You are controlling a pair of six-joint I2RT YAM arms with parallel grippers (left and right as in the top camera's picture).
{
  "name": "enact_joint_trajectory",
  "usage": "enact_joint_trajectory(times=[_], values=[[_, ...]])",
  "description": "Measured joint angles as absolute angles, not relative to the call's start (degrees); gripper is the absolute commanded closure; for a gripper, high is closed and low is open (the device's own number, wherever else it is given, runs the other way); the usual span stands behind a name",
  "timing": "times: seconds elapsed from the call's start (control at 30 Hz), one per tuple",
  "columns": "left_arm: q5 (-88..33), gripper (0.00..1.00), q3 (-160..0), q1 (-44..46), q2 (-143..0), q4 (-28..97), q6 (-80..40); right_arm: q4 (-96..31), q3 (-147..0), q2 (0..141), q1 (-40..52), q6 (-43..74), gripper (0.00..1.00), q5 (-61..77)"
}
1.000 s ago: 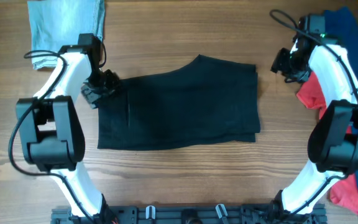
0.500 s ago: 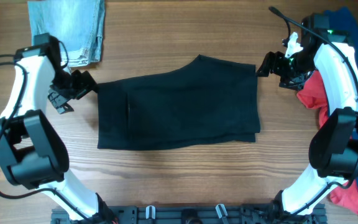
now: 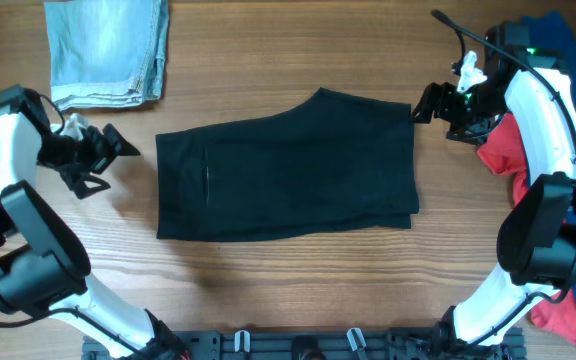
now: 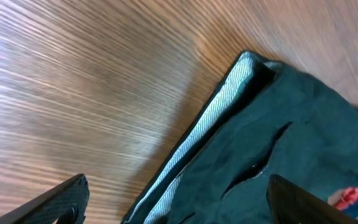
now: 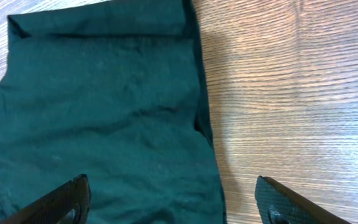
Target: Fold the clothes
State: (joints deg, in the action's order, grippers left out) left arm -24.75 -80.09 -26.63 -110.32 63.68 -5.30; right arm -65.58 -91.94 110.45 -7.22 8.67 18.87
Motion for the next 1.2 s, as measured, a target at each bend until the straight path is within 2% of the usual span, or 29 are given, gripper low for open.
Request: enact_joint_trajectory(times=[0.2, 0.4, 0.6, 0.67, 0.7, 0.73, 0.8, 0.87, 1.07, 1.2], values=[[-27.64, 0.07, -73.73, -26.63, -110.34, 59.72, -4.29, -65.58, -91.94, 110.45, -7.22, 8.67, 0.13, 19.49], [-29.87, 0.01, -67.05, -26.63, -110.32, 54.35, -3.88, -66.02, -91.94, 110.45, -7.22, 8.67, 0.13, 19.51], [-37.34, 0.04, -59.81, -24.99, -106.65, 45.08, -3.92, -66.04, -91.94, 110.45, -7.22, 8.67, 0.12, 19.51], [-39.29, 0.18, -57.76, -22.57, -105.78, 42.11, -4.12, -66.04, -91.94, 110.45, -7.22, 8.67, 0.12, 19.51], [-39.79, 0.20, -57.28, -21.30, -105.80, 41.69, -4.29, -66.04, -91.94, 110.45, -7.22, 8.67, 0.12, 19.51], [-39.68, 0.28, -56.86, -20.36, -105.84, 41.32, -4.62, -66.04, -91.94, 110.45, -7.22, 8.67, 0.12, 19.51], [-39.81, 0.67, -56.18, -18.37, -105.97, 40.64, -5.17, -66.04, -91.94, 110.45, -7.22, 8.67, 0.12, 19.59], [-39.66, 0.96, -55.53, -16.16, -106.76, 39.29, -5.67, -66.15, -91.94, 110.45, -7.22, 8.67, 0.12, 19.97], [-37.39, 0.96, -54.94, -14.87, -107.96, 37.17, -9.43, -66.67, -91.94, 110.45, -7.22, 8.54, 0.12, 20.51], [-27.09, 0.96, -62.61, -17.80, -108.51, 46.76, -16.05, -66.92, -91.94, 110.45, -7.22, 7.53, 0.11, 20.58]])
